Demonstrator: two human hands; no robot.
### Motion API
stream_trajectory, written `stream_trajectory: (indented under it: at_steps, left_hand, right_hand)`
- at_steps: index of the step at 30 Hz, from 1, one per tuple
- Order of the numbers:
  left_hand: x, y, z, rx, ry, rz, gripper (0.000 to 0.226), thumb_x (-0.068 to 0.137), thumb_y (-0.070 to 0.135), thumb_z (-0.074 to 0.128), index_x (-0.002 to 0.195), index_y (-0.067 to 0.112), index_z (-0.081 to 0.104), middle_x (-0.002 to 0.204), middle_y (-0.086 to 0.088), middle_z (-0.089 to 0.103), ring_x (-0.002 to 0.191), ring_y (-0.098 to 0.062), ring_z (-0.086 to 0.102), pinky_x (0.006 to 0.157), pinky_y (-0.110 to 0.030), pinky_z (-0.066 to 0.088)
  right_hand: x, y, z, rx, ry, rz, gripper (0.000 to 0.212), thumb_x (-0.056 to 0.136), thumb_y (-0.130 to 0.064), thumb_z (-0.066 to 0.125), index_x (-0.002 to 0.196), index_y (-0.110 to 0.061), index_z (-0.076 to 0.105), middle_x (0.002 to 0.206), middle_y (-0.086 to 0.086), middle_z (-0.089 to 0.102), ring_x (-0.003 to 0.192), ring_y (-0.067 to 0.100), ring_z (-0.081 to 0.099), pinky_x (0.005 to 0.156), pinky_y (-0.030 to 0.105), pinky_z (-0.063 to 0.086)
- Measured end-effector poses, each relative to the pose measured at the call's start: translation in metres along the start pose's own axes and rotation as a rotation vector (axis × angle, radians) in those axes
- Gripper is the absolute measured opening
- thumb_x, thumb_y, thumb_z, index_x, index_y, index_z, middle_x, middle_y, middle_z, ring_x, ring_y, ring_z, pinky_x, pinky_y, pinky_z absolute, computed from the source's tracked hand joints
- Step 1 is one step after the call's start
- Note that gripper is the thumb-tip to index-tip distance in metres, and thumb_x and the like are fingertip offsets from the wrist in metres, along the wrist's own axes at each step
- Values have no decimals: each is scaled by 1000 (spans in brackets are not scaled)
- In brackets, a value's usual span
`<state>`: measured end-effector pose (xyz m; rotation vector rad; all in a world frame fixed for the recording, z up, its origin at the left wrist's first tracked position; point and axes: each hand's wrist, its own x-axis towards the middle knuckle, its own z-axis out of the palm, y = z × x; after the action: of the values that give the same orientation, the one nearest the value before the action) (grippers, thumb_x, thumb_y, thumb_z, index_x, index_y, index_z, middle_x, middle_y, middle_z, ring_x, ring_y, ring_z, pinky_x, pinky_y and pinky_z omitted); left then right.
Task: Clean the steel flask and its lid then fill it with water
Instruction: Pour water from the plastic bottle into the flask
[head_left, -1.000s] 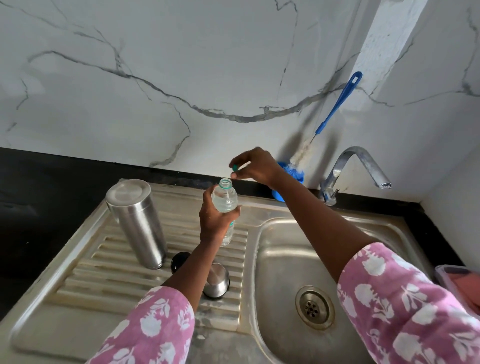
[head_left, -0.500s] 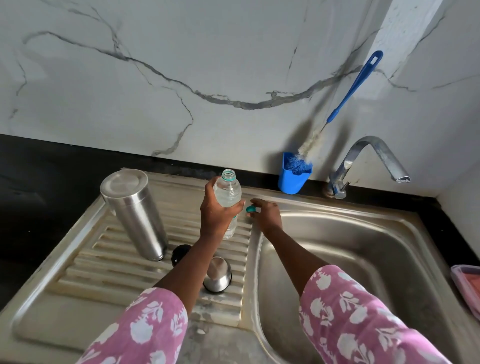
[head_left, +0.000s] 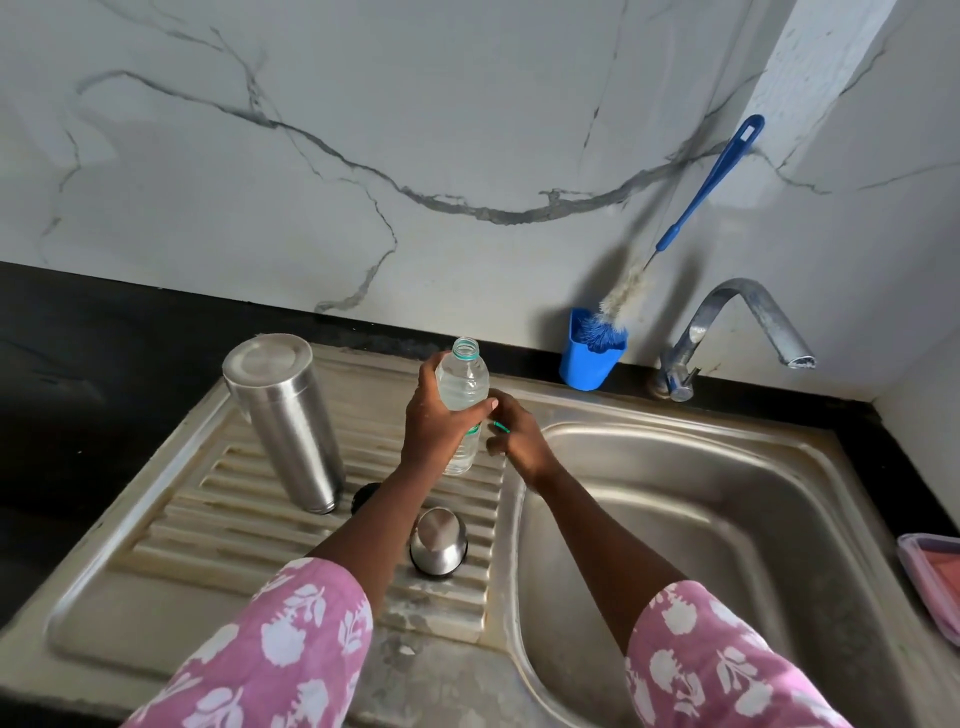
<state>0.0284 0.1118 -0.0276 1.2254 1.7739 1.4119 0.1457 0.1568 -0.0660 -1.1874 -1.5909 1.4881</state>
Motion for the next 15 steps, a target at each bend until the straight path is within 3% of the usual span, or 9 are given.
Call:
stream_trajectory:
  at_steps: [3, 7, 9, 11, 15]
  left_hand:
    - [3, 5, -8, 61, -58, -21, 66, 74, 35, 78, 129, 23, 45, 119, -1, 61, 106, -19, 57, 89, -31, 46]
    - [11, 27, -30, 133, -139, 4, 58, 79, 42, 54, 130, 13, 49, 125, -9, 56, 115, -25, 52, 88, -30, 40]
    - [20, 43, -41, 268, -174, 16, 59, 81, 34, 43, 134, 7, 46, 134, -14, 49, 123, -28, 45, 97, -33, 37]
    - [30, 53, -50, 639, -254, 19, 50, 90, 24, 43, 137, 6, 42, 141, -16, 43, 130, -31, 38, 107, -37, 31]
    - [28, 69, -55, 1575, -681, 41, 59, 94, 42, 39, 147, 17, 30, 154, -12, 26, 144, -34, 12, 116, -55, -2]
  right_hand:
    - [-6, -7, 14, 104, -99, -10, 79, 65, 23, 61, 134, -8, 40, 117, 9, 57, 105, 18, 57, 84, 32, 52]
    - [-9, -10, 28, 170, 3, -19, 79, 61, 9, 79, 129, -9, 43, 118, 12, 61, 106, 26, 61, 91, 40, 52]
    - [-8, -14, 30, 146, 54, -30, 77, 61, 4, 82, 126, -10, 44, 115, 8, 61, 105, 23, 60, 90, 38, 52]
    - [-8, -18, 33, 151, 64, -36, 74, 62, 3, 82, 124, -13, 44, 112, 5, 62, 100, 20, 61, 87, 34, 52]
    - [-7, -23, 39, 176, 93, -42, 70, 63, 7, 80, 121, -14, 46, 106, 0, 62, 93, 14, 61, 80, 26, 51]
